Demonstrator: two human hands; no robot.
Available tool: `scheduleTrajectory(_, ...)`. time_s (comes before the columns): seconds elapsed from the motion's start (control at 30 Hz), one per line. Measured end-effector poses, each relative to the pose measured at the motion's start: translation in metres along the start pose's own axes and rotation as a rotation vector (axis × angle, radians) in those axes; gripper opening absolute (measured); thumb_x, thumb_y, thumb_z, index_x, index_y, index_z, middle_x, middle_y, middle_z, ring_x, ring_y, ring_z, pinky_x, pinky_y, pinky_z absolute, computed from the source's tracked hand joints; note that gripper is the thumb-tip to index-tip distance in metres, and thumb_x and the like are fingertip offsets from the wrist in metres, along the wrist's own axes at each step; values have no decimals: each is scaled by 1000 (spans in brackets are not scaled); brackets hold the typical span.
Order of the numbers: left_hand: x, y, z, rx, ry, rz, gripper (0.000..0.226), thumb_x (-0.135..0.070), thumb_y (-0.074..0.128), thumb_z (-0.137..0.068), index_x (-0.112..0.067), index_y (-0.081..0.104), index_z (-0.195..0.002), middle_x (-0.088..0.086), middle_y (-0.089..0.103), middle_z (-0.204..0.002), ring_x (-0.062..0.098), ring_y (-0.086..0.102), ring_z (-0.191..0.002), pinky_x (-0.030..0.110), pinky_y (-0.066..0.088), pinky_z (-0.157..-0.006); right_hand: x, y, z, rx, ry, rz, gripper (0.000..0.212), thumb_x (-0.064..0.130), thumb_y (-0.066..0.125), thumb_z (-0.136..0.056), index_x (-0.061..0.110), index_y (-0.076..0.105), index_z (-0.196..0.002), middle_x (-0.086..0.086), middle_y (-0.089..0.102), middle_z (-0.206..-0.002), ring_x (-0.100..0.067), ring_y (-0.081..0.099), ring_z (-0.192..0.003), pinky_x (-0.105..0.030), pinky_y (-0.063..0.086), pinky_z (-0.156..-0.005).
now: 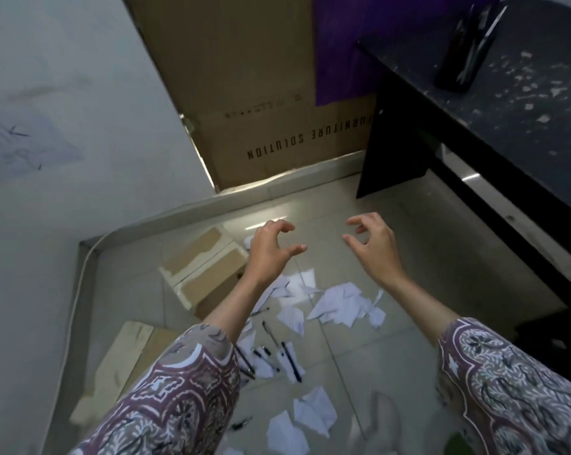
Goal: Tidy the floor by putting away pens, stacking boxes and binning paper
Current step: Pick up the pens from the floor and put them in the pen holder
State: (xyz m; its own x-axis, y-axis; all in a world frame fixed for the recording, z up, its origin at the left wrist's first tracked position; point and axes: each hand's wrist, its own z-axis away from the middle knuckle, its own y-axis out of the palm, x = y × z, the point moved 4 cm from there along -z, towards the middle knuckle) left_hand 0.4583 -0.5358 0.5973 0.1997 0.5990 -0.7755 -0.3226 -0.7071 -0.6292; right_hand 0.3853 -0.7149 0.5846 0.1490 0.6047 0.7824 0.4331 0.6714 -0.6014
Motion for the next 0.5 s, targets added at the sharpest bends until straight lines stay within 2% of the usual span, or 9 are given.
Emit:
scheduleTrajectory(0.07, 26, -4, 26, 14, -25, 10, 40, -24, 73, -76, -12, 60, -113, 4, 58, -120, 17, 50, -114, 31, 42, -97, 0, 23, 28, 47, 34, 1, 20, 12, 63, -84, 9, 62, -104, -1, 53, -104, -13, 51, -89, -24, 40, -74)
scheduleTrajectory(0.2, 82, -5, 68, 38, -86, 25, 42, -29, 74, -76, -13, 60, -113, 5, 59, -118, 21, 53, -114, 43, 45, -99, -6, 61, 73, 111, 64, -9, 19, 9, 62, -84, 6, 63, -103, -7, 56, -106, -15, 51, -87, -24, 37, -73)
scheduleTrajectory(0.43, 174, 7, 124, -8, -229, -1, 42, -27, 73, -78, -10, 60, -114, 7, 59, -119, 21, 51, -114, 27, 38, -92, -29, 132, 124, 267, 26, -26, 17, 11, 61, -85, 6, 62, -101, -2, 53, -106, -14, 53, -89, -26, 41, -75)
scheduleTrajectory(0.5, 206, 18, 140, -21, -261, 11, 41, -26, 72, -79, -9, 60, -114, 8, 58, -120, 21, 49, -115, 29, 38, -93, -47, 161, 137, 310, 13, -20, 15, 9, 61, -85, 7, 62, -100, -3, 54, -106, -16, 54, -89, -28, 44, -77)
